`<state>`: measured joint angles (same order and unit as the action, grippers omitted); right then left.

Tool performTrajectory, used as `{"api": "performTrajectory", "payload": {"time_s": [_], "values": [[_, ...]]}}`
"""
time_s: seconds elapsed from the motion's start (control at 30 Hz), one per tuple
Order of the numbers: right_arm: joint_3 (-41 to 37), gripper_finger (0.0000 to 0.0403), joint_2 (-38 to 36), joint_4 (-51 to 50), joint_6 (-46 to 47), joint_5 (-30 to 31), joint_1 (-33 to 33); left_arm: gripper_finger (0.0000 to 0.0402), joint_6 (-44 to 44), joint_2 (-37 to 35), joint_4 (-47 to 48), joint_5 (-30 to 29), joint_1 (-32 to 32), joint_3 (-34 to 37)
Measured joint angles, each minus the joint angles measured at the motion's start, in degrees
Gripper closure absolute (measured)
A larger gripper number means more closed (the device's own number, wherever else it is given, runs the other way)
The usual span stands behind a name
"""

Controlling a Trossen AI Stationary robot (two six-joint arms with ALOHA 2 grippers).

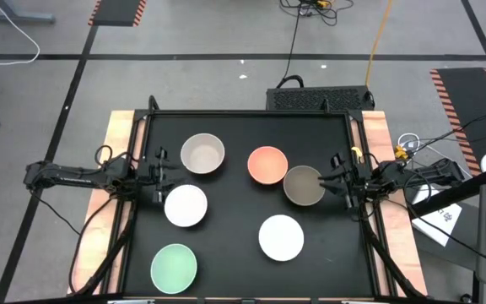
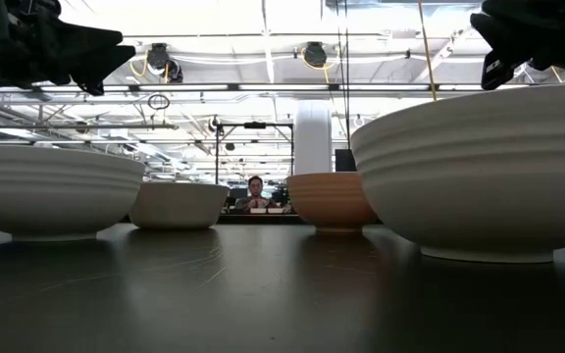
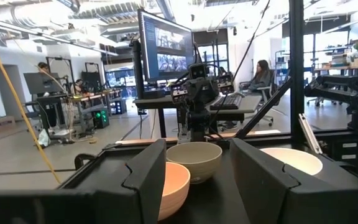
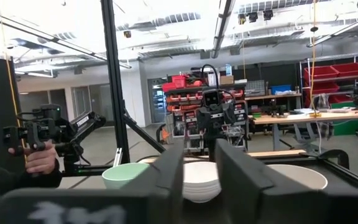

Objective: Nest bowls inside each other
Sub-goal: Stack the brown bowl on top of the orange bowl

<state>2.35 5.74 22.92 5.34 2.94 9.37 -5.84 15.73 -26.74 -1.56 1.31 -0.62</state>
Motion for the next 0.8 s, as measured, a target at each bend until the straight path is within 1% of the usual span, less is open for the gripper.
{"api": "performTrajectory", "payload": {"time_s": [0.27,0.43,0.53,0.63,0.7,0.8], "values": [[0.0,0.0176,0.0,-0.27,1.31,0.0,0.0,0.022,0.55,0.0,0.0,0.0,0.0,0.0],[0.0,0.011,0.02,-1.92,1.09,0.86,-0.01,0.022,0.98,0.0,0.07,-0.02,-0.01,0.0],[0.0,0.0089,0.02,-2.3,-1.83,1.64,-0.02,0.022,1.56,0.0,0.02,0.0,0.0,0.0],[0.0,0.0081,0.02,-1.87,-5.09,1.57,-0.01,0.022,1.87,0.0,0.02,0.0,0.01,0.0],[0.0,0.0081,0.02,-1.83,-5.37,1.51,0.0,0.022,1.89,0.0,0.01,0.0,0.0,0.0],[0.0,0.0084,0.02,-2.3,-2.95,1.49,-0.02,0.022,1.89,0.0,-0.7,0.0,0.0,0.0]]}}
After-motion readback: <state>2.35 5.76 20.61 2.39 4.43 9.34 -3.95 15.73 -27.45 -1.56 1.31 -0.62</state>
